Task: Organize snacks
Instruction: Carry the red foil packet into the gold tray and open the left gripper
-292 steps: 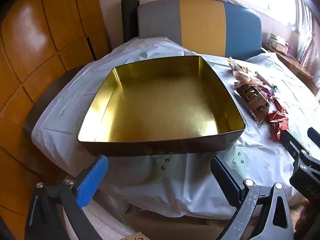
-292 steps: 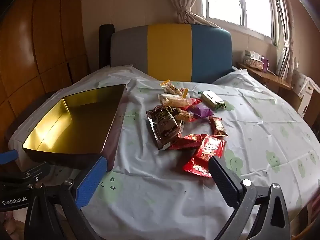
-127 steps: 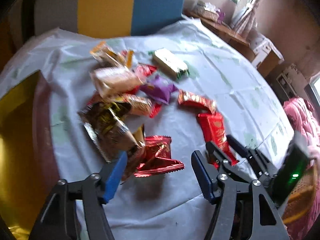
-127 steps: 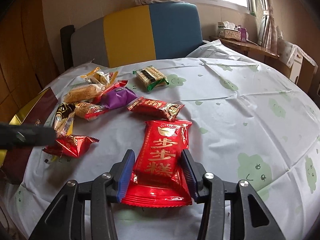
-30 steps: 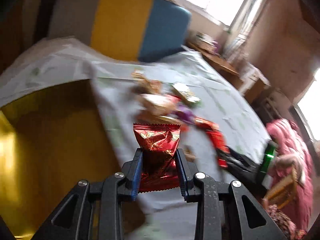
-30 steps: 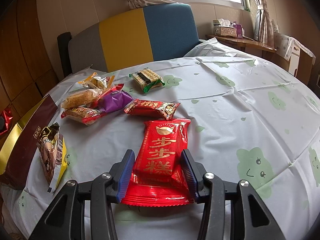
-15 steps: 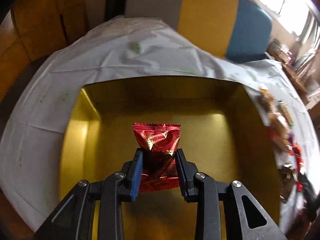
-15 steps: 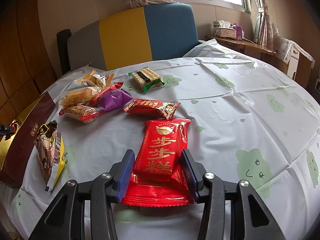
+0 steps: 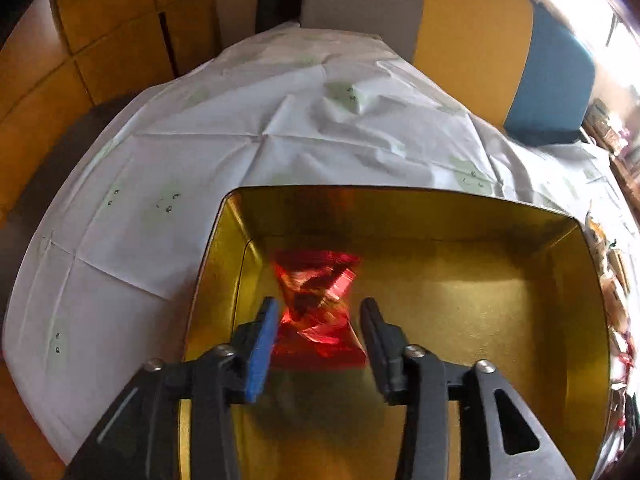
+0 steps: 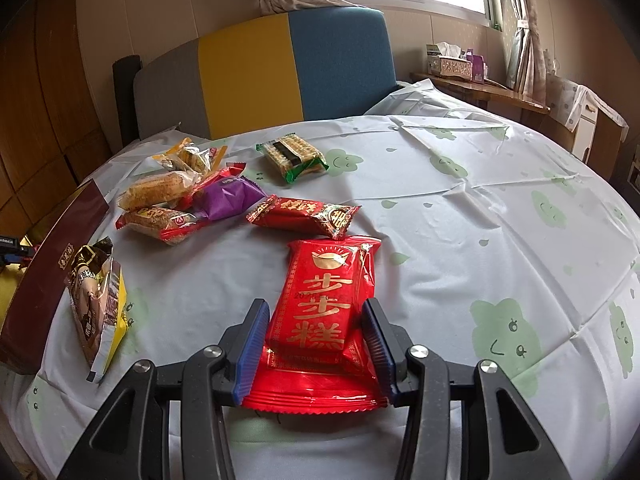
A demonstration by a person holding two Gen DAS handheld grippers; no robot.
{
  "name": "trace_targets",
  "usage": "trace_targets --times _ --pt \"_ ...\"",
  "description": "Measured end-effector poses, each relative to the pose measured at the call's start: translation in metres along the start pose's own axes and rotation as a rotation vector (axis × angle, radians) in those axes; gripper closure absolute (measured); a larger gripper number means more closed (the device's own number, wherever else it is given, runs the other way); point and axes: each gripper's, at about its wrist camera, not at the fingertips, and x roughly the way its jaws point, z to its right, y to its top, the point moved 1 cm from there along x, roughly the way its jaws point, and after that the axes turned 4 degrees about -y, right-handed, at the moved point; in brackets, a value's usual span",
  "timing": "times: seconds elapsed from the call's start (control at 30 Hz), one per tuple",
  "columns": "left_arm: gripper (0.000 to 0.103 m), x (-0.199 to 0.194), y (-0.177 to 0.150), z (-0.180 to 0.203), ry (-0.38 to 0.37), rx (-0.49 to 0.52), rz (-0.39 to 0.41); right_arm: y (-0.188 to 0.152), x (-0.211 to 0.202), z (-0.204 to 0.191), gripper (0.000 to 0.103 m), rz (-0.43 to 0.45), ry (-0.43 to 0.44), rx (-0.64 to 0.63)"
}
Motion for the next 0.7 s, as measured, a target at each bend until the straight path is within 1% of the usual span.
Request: trace_targets --times 0.1,0.23,0.33,0.5,0.6,0.7 --pt "0.058 -0.006 -0.006 -0.002 0.003 -0.002 0.008 0.001 -0.001 -0.001 0.054 -0.002 -0.006 -0.004" --pt "0.058 -0.021 -0.017 -0.005 -0.032 -0.041 0.025 0.001 -0.004 -0.002 0.058 -0.002 -0.007 -0.014" --pt "0.058 -0.035 -0.025 -0.005 -0.052 -0.056 0.058 0.001 -0.008 -0.003 0.059 -0.012 -0.004 -0.002" --pt "0.058 -0.056 -0.038 -0.003 -0.057 -0.057 0.099 0.003 -0.027 -0.012 0.059 0.001 0.026 0.004" --pt "0.058 -0.062 -0.048 -0.003 -0.076 -0.081 0.105 0.01 -0.041 -0.026 0.059 0.016 0.057 -0.02" --pt "0.058 -0.067 -0.058 -0.001 -0.079 -0.092 0.108 0.019 -0.05 -0.045 0.059 0.026 0.099 -0.048"
